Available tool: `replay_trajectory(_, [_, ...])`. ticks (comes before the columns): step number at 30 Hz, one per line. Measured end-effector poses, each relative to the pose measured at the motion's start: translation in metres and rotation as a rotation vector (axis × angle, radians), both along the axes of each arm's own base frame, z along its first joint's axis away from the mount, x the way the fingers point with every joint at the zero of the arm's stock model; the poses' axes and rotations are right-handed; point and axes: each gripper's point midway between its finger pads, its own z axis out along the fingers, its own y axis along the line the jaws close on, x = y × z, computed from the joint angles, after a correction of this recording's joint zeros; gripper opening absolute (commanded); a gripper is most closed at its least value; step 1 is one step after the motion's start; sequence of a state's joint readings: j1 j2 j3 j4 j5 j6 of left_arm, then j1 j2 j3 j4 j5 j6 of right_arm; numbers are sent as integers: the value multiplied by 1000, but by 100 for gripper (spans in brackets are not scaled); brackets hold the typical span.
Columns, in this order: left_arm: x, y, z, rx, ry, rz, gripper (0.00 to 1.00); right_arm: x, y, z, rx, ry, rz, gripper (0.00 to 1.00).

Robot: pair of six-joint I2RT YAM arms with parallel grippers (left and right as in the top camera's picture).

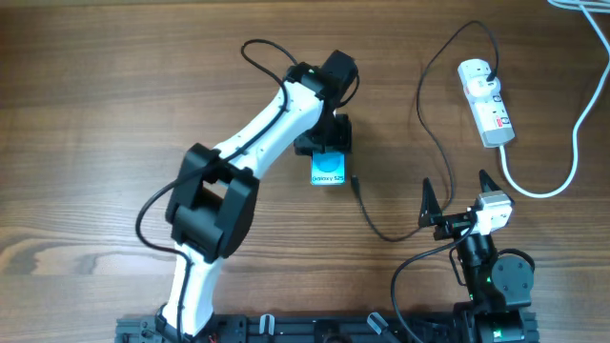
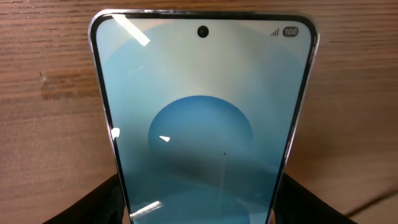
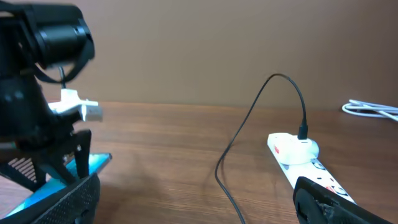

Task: Plug charger to phone and switch on socket
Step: 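Lift the phone with the left gripper and tilt it upright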

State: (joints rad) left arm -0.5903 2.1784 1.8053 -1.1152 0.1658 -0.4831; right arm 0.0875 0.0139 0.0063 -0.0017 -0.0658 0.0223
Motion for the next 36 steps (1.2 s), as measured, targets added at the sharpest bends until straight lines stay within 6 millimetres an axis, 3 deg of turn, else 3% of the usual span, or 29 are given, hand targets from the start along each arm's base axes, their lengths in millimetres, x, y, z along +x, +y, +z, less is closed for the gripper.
replay_trajectory(13, [1, -11, 53, -387, 157, 82, 63, 0, 0, 0, 0, 0, 0, 100])
replay_trajectory(24, [26, 3, 118, -874, 309, 172, 63, -1, 7, 4, 51, -9, 39, 100])
replay_trajectory(28, [36, 18, 137, -994, 331, 200, 63, -6, 26, 6, 260, 36, 156, 100])
replay_trajectory(36, [47, 39, 163, -1150, 355, 230, 63, -30, 74, 12, 1165, 431, 425, 100])
